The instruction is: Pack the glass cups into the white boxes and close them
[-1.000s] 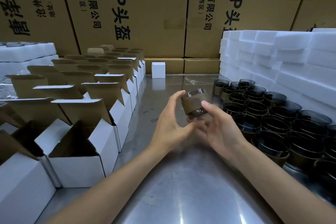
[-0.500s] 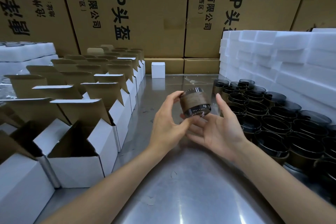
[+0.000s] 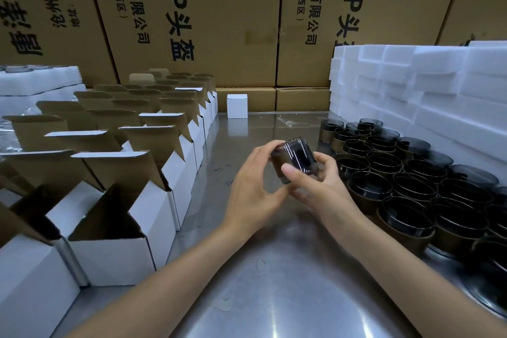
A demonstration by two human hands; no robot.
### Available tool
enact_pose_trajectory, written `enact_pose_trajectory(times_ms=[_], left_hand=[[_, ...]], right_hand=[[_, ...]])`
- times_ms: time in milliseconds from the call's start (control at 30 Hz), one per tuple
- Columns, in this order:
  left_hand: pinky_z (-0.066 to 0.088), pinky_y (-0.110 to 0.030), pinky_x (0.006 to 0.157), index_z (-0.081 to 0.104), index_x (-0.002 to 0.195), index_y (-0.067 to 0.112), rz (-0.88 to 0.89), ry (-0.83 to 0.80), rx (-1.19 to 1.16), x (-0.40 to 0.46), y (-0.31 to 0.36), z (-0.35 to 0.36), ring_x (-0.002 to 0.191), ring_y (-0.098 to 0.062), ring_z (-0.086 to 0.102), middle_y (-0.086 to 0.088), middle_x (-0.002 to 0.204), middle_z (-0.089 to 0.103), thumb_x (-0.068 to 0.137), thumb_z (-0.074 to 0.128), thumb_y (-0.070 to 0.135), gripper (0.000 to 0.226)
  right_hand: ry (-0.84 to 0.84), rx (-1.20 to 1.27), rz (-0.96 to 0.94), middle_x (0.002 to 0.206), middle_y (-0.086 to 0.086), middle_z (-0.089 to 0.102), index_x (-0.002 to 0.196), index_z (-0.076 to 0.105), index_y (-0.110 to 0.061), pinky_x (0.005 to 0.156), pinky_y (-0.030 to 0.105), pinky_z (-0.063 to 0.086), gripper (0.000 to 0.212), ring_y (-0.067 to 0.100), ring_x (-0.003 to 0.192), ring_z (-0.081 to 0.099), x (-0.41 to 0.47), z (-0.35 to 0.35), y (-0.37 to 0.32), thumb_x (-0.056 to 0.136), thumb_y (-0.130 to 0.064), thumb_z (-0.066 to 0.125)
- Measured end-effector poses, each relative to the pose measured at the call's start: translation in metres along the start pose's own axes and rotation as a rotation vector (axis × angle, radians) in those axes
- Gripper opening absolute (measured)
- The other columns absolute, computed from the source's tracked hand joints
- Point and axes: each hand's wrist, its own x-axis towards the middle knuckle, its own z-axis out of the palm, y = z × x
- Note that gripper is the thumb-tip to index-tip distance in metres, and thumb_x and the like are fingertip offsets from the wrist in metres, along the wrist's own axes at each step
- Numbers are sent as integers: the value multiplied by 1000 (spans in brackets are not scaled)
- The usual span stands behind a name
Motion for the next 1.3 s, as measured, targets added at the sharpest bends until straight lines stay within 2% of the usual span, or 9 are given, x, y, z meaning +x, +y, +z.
enact_pose_trajectory(times_ms=[133, 200, 300, 433, 533, 733, 833, 1033, 1300], left_hand=[[40, -22, 102, 51, 124, 15, -133, 32, -147, 2, 0, -1, 118, -3, 55, 10, 123, 61, 71, 83, 23, 63], [39, -23, 103, 50, 125, 14, -164, 32, -183, 2, 0, -2, 121, -2, 53, 11, 124, 61, 69, 80, 28, 65], [38, -26, 106, 48, 127, 15, -178, 7, -193, 2, 0, -1, 123, -1, 50, 12, 126, 59, 69, 78, 29, 67], [32, -22, 111, 34, 142, 22, -178, -40, -151, 0, 0, -1, 134, 0, 37, 13, 143, 42, 69, 84, 32, 89], [35, -29, 110, 34, 144, 21, -69, -13, -49, 0, 2, 0, 132, -9, 40, 9, 143, 41, 69, 83, 37, 90], [46, -25, 97, 50, 129, 23, -91, 21, -73, 0, 4, -2, 112, -4, 57, 12, 123, 59, 76, 76, 26, 58], [44, -22, 99, 48, 126, 27, -179, -14, -149, 0, 6, -3, 118, 1, 55, 20, 125, 58, 76, 74, 34, 57], [41, -28, 106, 39, 135, 21, -207, -138, -159, -4, 2, 0, 129, 2, 45, 11, 138, 52, 81, 72, 20, 63], [34, -23, 107, 27, 146, 17, -145, -196, 258, -26, 26, -12, 135, -12, 35, 2, 149, 34, 86, 62, 15, 69]], right_hand=[[-186, 331, 300, 90, 1, 71, 108, 64, -16, 75, 32, 50, 62, 10, 74, 69, 3, -6, -8, 85, -68, 41], [-273, 343, 388, 105, 5, 71, 112, 66, -13, 80, 34, 47, 68, 15, 83, 70, 4, -10, -7, 89, -67, 33], [-285, 368, 343, 109, 8, 70, 116, 65, -9, 89, 32, 49, 58, 15, 87, 68, 3, -7, -7, 86, -56, 47], [-57, 320, 76, 95, 4, 68, 109, 59, -14, 66, 24, 54, 54, 9, 76, 68, 1, -2, -4, 62, -36, 76], [63, 156, -24, 99, -2, 66, 107, 58, -21, 72, 27, 52, 66, 8, 87, 67, 0, -2, -3, 48, -41, 81], [28, -81, -74, 124, 2, 57, 125, 48, -29, 97, 36, 50, 78, 15, 112, 59, -3, -1, -3, 56, -42, 83], [-78, 29, 17, 124, 2, 58, 133, 40, -35, 96, 40, 51, 92, 15, 112, 62, -4, -3, -5, 51, -42, 82], [-47, -1, -70, 119, 3, 60, 124, 46, -35, 88, 32, 55, 66, 19, 107, 64, -3, -2, -4, 72, -11, 80], [60, -295, -251, 126, 11, 45, 122, 29, -25, 80, 13, 47, 78, 19, 111, 53, -1, -4, 9, 69, -6, 83]])
